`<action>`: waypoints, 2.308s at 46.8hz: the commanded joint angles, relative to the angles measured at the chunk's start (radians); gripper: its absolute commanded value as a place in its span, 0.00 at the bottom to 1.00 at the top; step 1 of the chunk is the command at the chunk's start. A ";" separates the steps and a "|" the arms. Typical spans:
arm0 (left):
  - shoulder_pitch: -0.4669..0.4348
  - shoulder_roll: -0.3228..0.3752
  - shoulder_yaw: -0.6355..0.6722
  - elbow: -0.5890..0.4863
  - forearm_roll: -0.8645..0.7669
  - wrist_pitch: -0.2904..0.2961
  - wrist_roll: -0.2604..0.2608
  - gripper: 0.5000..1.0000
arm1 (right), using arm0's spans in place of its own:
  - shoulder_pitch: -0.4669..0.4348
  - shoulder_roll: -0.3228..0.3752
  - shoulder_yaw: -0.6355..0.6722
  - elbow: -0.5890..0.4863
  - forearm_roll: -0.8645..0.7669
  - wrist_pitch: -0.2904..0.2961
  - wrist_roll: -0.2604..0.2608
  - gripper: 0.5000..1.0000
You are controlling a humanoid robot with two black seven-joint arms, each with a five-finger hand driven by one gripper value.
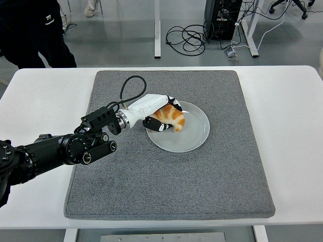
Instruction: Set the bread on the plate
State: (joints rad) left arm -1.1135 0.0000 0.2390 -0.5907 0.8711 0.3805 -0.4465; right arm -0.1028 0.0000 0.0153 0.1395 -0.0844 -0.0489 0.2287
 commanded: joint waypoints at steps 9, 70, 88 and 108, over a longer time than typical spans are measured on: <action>0.003 0.000 0.000 -0.001 -0.075 0.011 0.000 0.07 | 0.000 0.000 0.000 0.002 0.000 0.000 0.000 1.00; 0.017 0.000 -0.132 -0.155 -0.141 0.012 0.005 0.70 | 0.000 0.000 0.000 0.005 0.000 0.000 0.000 1.00; 0.014 0.003 -0.339 -0.155 -0.383 -0.002 0.015 0.70 | 0.005 0.000 0.000 0.008 0.000 0.000 0.000 1.00; 0.035 0.221 -0.626 -0.153 -0.673 -0.380 0.158 0.90 | 0.006 0.000 0.000 0.009 0.000 0.000 0.000 1.00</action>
State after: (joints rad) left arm -1.0842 0.1963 -0.3559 -0.7445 0.2117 0.0250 -0.3070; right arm -0.0964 0.0000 0.0153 0.1489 -0.0844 -0.0491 0.2286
